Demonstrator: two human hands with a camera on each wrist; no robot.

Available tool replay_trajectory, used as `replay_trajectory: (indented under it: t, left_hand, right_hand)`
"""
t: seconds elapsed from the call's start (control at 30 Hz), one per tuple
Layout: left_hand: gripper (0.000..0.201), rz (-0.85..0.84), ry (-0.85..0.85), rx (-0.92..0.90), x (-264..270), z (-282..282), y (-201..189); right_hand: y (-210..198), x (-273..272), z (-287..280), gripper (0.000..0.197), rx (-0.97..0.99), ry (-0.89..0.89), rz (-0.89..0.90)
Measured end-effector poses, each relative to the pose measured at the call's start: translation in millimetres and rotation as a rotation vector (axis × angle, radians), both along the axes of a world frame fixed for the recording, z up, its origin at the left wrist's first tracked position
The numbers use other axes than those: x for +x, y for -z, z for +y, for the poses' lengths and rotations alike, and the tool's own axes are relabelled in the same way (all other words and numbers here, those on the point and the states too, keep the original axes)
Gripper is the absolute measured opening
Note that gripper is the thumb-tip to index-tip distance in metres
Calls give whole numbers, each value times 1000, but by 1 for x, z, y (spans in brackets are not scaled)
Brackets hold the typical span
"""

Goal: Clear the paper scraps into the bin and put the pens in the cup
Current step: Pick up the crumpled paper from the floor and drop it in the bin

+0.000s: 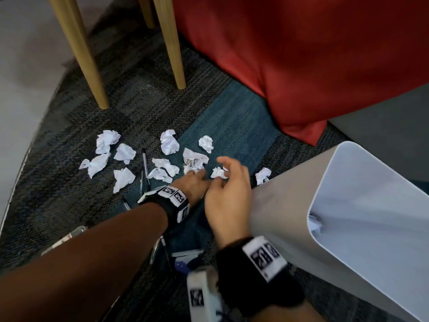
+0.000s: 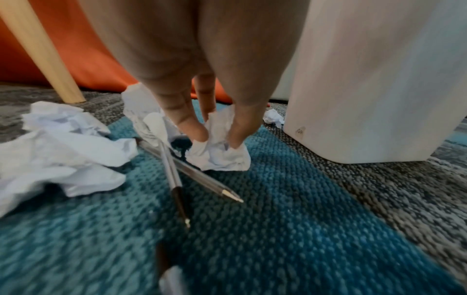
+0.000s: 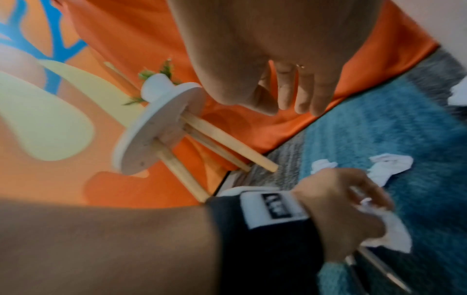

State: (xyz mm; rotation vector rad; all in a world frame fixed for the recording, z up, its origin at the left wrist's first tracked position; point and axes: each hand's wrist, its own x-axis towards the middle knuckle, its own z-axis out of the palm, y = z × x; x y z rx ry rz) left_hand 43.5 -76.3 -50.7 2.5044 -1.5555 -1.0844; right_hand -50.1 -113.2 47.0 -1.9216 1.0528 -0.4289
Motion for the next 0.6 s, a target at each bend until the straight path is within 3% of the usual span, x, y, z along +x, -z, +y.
replay_trajectory:
  t: [0.17, 0.27, 0.5, 0.6]
  left_hand:
    - [26, 24, -55, -96, 14, 32, -3]
    - [30, 43, -129, -180, 25, 52, 2]
    - [34, 17, -218, -248, 32, 79, -6]
    - [39, 21, -221, -270, 33, 86, -12]
  right_hand:
    - [73, 27, -30, 42, -46, 185, 147]
    - [101, 31, -42, 48, -32, 276, 277]
    - [120, 48, -73, 79, 138, 431, 467]
    - [125, 49, -88, 73, 225, 431, 608]
